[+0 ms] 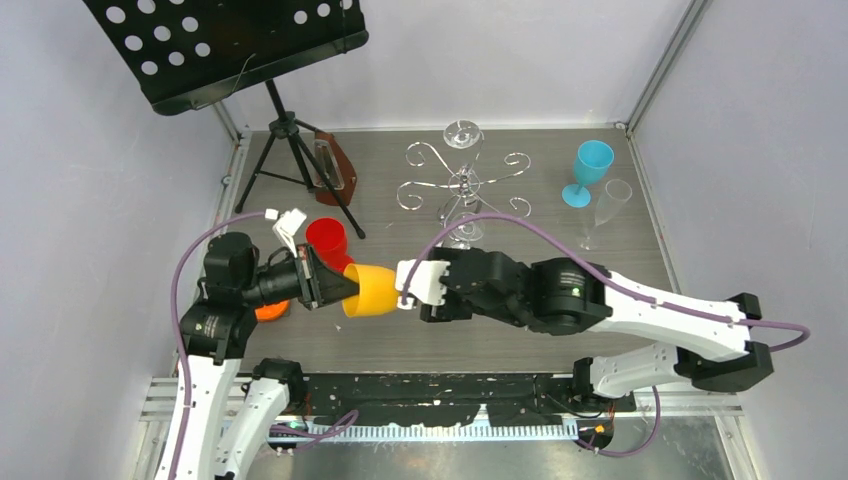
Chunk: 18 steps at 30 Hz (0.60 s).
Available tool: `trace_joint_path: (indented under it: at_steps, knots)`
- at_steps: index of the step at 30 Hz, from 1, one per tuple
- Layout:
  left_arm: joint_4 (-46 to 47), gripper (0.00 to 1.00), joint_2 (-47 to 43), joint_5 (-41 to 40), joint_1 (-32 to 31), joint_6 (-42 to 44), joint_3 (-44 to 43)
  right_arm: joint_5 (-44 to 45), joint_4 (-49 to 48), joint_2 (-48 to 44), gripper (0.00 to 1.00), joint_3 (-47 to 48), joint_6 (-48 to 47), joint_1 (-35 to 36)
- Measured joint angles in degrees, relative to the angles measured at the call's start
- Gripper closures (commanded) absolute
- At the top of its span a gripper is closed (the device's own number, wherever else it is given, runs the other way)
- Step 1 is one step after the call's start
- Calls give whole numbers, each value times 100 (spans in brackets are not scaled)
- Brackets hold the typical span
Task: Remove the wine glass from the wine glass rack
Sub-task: Place the wine glass at the center of the board.
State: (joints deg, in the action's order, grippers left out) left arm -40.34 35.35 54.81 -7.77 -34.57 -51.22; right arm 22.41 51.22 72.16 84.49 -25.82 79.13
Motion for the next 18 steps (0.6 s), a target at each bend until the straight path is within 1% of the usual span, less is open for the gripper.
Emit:
trace_joint_path:
  at_steps: [5, 10, 14, 18]
  knots:
    - [-881, 100, 11, -632, 0, 595, -236, -68, -214, -693, 30, -348, 151, 0]
    - [-1703, 100, 37, -1513, 0, 1165, -503, -59, -544, -1362, 20, -745, 304, 0]
    - [-2216, 100, 48, -2343, 0, 1521, -553, 68, -811, -1637, 18, -909, 503, 0]
    - [-2603, 100, 142, -3187, 0, 1762, -577, 208, -957, -1676, 17, -953, 743, 0]
